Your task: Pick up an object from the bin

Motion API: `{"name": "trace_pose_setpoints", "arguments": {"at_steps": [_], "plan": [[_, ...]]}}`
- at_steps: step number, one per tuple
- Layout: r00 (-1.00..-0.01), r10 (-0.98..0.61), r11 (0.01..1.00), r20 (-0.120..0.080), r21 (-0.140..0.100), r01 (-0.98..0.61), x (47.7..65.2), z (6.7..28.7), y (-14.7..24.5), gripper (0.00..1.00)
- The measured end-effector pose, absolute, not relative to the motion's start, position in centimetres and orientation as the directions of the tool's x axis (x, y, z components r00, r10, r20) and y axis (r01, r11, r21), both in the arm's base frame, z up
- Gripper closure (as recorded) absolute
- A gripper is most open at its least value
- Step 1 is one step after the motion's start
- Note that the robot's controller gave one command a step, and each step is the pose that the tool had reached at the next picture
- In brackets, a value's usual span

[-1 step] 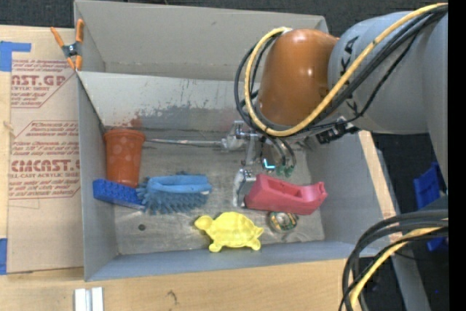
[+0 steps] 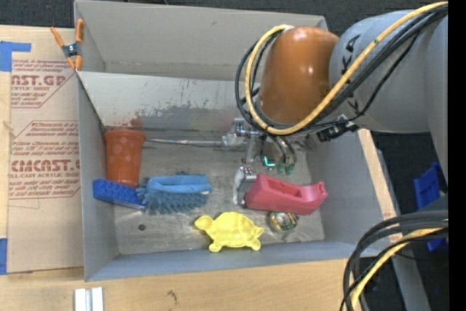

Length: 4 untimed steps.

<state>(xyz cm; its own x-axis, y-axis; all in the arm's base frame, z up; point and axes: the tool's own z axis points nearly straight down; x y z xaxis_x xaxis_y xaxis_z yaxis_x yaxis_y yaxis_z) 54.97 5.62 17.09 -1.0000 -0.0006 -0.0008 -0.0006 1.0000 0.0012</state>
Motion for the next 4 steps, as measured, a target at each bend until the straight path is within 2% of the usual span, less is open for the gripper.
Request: {"name": "trace_pose_setpoints", "arguments": {"at_steps": [1, 2, 4], "plan": [[-0.985, 0.173, 0.985, 0.001, 0.001, 0.173, 53.17, 7.33, 6.55, 1.0], [-0.985, 0.174, 0.985, -0.002, 0.002, 0.174, 53.17, 7.15, 6.57, 0.0], [-0.985, 0.173, 0.985, -0.003, 0.002, 0.173, 53.19, 7.14, 6.6, 0.0]]}}
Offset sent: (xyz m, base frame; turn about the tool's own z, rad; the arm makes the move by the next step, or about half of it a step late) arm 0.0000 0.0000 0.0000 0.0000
